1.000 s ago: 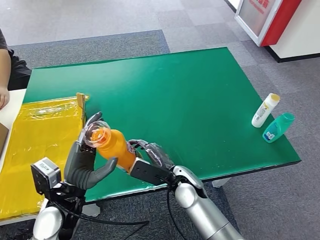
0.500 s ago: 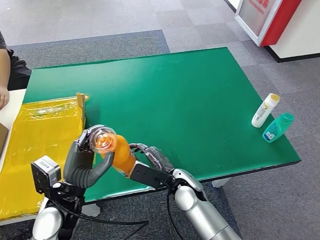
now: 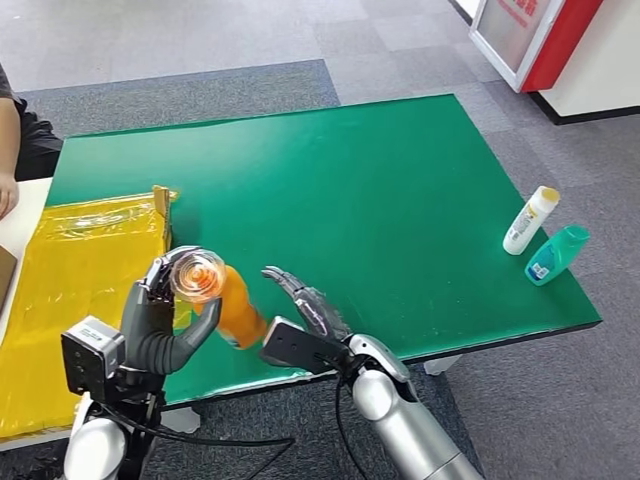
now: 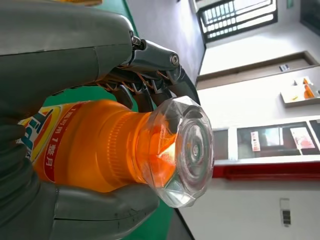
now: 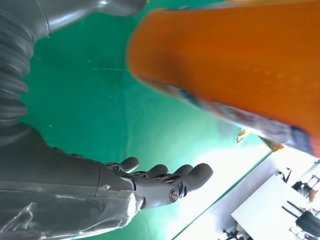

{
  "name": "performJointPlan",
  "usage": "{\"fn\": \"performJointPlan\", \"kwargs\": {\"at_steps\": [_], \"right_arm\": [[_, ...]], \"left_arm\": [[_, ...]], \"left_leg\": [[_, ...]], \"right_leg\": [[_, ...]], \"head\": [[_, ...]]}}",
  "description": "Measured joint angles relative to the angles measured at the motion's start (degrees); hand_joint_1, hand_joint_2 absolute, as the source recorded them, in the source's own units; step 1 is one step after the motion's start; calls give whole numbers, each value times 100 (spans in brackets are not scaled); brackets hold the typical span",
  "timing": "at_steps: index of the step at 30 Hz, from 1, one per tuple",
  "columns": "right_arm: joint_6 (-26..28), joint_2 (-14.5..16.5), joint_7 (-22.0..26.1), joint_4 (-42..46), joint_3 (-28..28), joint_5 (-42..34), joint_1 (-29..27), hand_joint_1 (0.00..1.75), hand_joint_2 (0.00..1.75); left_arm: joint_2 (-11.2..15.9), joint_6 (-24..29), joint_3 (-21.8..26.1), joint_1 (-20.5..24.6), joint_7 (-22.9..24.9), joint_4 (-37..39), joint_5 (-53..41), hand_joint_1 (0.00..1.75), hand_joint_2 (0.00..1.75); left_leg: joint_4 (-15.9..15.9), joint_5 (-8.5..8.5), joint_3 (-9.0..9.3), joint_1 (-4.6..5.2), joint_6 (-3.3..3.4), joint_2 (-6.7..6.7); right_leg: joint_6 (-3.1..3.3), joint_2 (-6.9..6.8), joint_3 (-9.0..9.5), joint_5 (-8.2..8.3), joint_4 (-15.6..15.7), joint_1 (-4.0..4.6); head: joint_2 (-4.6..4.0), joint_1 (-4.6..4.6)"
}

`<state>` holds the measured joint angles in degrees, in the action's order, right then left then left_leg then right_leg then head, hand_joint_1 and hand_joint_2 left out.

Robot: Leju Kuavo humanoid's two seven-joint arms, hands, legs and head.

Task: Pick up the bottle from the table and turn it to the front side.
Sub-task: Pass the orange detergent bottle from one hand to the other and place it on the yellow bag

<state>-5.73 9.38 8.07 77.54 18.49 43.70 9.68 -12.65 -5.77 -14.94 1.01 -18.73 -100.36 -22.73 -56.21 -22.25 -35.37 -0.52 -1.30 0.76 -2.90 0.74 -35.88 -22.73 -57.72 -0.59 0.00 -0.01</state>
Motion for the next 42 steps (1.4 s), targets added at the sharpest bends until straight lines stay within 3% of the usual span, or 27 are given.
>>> {"fn": "performJointPlan", "kwargs": {"at_steps": [4,10,17,21,27,36,42], "right_arm": [[-2,6,-2,11,-77,5,-22,0,175],[-25,4,52,11,-197,-80,-66,0,175],[-34,-31,188,1,-323,-313,-57,0,175],[-34,-73,226,-42,-344,-417,-20,0,175],[-60,-92,236,-175,-345,-467,42,0,175],[-108,-92,236,-363,-336,-523,86,0,175],[-116,-91,240,-496,-327,-543,84,0,175]], "left_arm": [[16,89,4,130,168,-245,-562,175,175],[286,-386,-1,747,1057,-402,-1144,175,175],[1315,-1290,-259,1706,1887,371,-1061,175,175],[1962,-1532,-582,2072,2094,1061,-1122,175,175],[2530,-1647,-1001,2350,2331,1877,-1570,175,175],[2771,-1629,-1278,2444,2316,2703,-2434,175,175],[2759,-1090,-1394,2447,2063,3043,-3135,175,175]], "left_leg": [[0,0,0,0,0,0],[0,5,1,0,-4,0],[0,14,1,-2,-13,-3],[0,15,1,-2,-15,-10],[0,13,1,-2,-18,-13],[0,13,0,-2,-18,-13],[0,13,-1,-2,-17,-12]], "right_leg": [[0,0,0,0,0,0],[2,0,-2,4,0,0],[12,3,-8,11,-3,5],[16,10,-12,14,-5,5],[17,14,-12,13,-6,5],[17,14,-12,13,-6,6],[17,13,-12,13,-5,5]], "head": [[0,0],[0,0],[0,0],[0,-1],[0,-1],[0,-1],[0,0]]}}
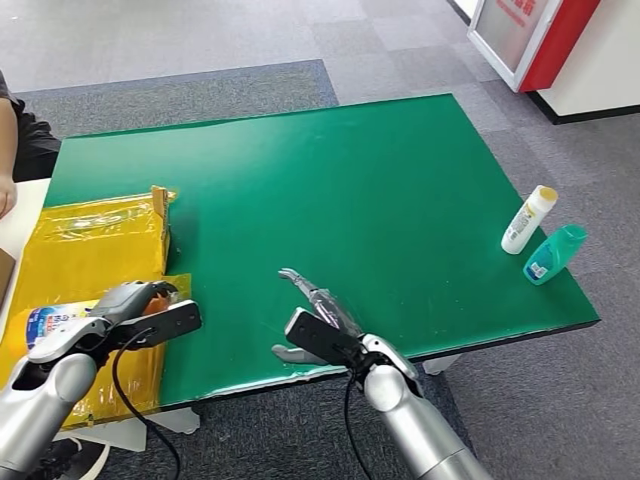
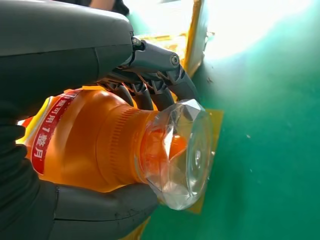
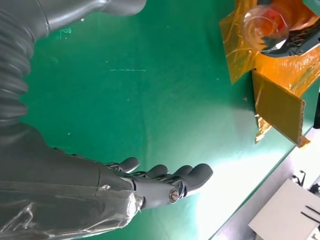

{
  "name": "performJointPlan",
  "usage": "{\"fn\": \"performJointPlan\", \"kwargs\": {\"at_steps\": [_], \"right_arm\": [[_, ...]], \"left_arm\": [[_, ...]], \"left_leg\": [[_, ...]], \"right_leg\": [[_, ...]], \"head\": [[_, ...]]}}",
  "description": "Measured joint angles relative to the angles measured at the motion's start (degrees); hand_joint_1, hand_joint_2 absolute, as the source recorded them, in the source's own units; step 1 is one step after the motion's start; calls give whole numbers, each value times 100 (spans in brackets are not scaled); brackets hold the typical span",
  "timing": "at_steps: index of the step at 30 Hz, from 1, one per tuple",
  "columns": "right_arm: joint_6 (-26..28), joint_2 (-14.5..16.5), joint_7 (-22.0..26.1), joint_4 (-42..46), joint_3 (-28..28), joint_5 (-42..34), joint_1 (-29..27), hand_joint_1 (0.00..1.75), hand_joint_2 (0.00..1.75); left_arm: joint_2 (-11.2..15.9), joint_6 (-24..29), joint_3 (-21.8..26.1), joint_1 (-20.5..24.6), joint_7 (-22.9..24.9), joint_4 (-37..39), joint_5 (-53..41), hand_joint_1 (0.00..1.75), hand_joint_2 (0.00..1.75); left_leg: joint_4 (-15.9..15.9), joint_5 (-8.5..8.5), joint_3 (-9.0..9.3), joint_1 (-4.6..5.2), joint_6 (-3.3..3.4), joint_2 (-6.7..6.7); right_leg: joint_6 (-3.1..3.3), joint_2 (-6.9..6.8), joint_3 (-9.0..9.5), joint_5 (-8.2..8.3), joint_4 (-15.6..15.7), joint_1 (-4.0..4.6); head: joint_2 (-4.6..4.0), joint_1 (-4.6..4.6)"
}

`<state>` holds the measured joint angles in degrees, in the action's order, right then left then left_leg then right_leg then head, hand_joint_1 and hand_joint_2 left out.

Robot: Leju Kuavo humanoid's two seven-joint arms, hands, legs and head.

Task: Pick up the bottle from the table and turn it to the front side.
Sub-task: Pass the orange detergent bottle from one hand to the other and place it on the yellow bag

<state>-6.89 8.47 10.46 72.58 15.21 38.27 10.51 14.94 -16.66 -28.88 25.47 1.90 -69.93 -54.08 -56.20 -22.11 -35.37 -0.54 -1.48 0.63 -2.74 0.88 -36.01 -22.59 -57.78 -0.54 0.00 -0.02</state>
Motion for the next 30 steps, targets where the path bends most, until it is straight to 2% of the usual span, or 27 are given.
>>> {"fn": "performJointPlan", "kwargs": {"at_steps": [6,11,13,16,20,21,30], "right_arm": [[7,10,3,-84,2,-2,-22,0,175],[7,20,3,-127,2,5,-39,0,175],[6,21,3,-138,2,8,-45,0,175],[4,21,3,-159,2,10,-46,0,175],[3,22,3,-178,2,11,-44,0,175],[2,22,3,-179,2,13,-44,0,175],[-1,21,3,-179,2,45,-43,0,175]], "left_arm": [[-263,640,25,-5,-65,161,-922,175,175],[-512,720,229,-46,-201,190,-1181,175,175],[-583,708,308,-72,-257,205,-1227,164,175],[-669,689,404,-110,-311,242,-1262,136,175],[-746,679,486,-159,-333,312,-1307,6,175],[-761,671,502,-167,-328,330,-1335,0,175],[-835,622,599,-194,-219,442,-1555,0,175]], "left_leg": [[0,-1,-2,0,1,1],[0,-1,-2,0,1,1],[0,-1,-2,0,1,1],[0,-1,-2,0,1,1],[0,-1,-2,0,1,1],[0,-1,-2,0,1,1],[0,-1,-2,0,1,1]], "right_leg": [[0,0,1,0,0,0],[-1,0,0,0,0,-1],[0,0,0,0,0,-1],[0,0,0,0,0,0],[0,0,0,0,0,0],[0,0,1,0,0,0],[-1,-1,1,0,0,0]], "head": [[0,0],[0,1],[0,1],[0,1],[0,0],[0,0],[0,0]]}}
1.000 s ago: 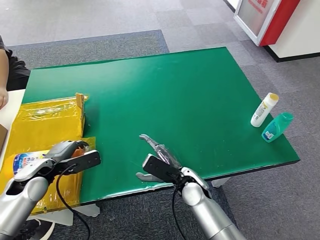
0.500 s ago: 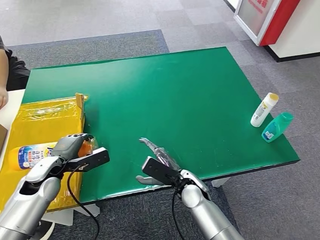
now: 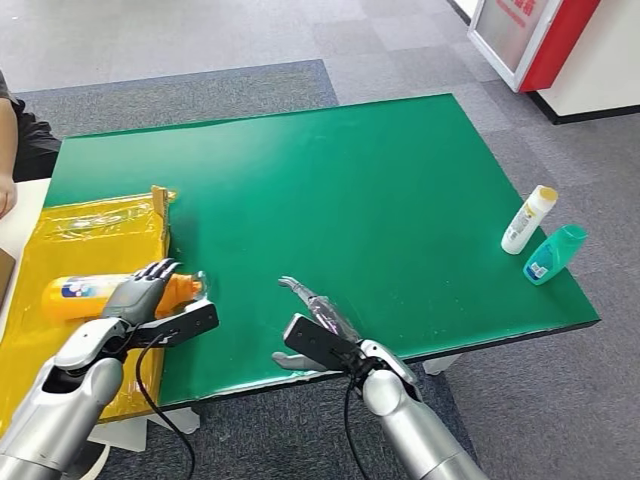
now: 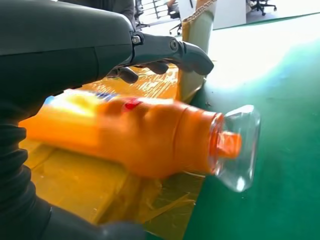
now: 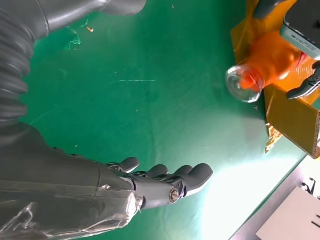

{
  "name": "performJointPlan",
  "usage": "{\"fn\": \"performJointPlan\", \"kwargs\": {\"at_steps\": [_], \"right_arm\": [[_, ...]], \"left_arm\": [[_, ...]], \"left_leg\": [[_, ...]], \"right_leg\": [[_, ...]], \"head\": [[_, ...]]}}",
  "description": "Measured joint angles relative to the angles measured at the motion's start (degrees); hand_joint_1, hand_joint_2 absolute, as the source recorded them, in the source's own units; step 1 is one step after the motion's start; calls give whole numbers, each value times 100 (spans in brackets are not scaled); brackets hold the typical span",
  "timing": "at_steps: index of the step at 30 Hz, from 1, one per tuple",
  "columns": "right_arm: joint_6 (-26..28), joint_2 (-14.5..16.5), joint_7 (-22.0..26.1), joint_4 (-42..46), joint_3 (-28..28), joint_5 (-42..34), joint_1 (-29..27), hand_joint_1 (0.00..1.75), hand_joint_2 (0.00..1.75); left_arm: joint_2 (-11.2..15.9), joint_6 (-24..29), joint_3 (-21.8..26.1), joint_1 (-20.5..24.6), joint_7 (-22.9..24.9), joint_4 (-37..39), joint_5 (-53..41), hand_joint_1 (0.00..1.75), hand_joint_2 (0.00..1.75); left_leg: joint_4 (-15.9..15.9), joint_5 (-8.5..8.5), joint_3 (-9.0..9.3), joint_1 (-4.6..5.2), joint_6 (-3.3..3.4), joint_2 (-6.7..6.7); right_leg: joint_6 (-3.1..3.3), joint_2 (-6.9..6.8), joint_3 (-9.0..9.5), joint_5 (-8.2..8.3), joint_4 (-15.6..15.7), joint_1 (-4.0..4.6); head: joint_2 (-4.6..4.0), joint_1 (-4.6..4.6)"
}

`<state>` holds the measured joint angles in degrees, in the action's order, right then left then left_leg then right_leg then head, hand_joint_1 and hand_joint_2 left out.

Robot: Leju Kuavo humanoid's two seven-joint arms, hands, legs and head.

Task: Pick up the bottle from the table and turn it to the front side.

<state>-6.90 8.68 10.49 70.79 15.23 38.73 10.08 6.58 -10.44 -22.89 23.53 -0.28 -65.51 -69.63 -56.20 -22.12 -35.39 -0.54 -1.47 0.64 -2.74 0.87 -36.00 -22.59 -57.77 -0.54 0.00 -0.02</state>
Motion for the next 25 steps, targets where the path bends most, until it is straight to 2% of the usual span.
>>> {"fn": "performJointPlan", "kwargs": {"at_steps": [8,11,15,20,25], "right_arm": [[2,0,-35,26,-8,27,-36,0,175],[22,-1,-101,141,-50,56,-137,0,175],[61,-2,-199,448,-215,117,-412,0,175],[103,22,71,1081,-385,80,-888,0,175],[258,103,696,1757,-486,-220,-1341,0,175]], "left_arm": [[-110,89,266,-235,72,-161,-66,0,175],[-172,242,472,-497,25,-643,45,0,175],[-367,553,874,-1002,-188,-1801,453,0,175],[-733,1013,1399,-1786,-877,-3347,1445,0,175],[-1186,783,1869,-2686,-1698,-4197,3040,0,175]], "left_leg": [[0,0,0,0,0,0],[0,-2,0,0,0,0],[0,-12,-1,0,-1,0],[0,-27,1,1,3,-1],[0,-40,2,1,-1,-1]], "right_leg": [[0,0,-2,0,0,0],[0,0,-2,-2,1,0],[-4,1,0,-9,2,-1],[-3,1,2,-22,3,-2],[2,1,2,-39,3,-1]], "head": [[0,0],[0,0],[0,-1],[0,0],[0,1]]}}
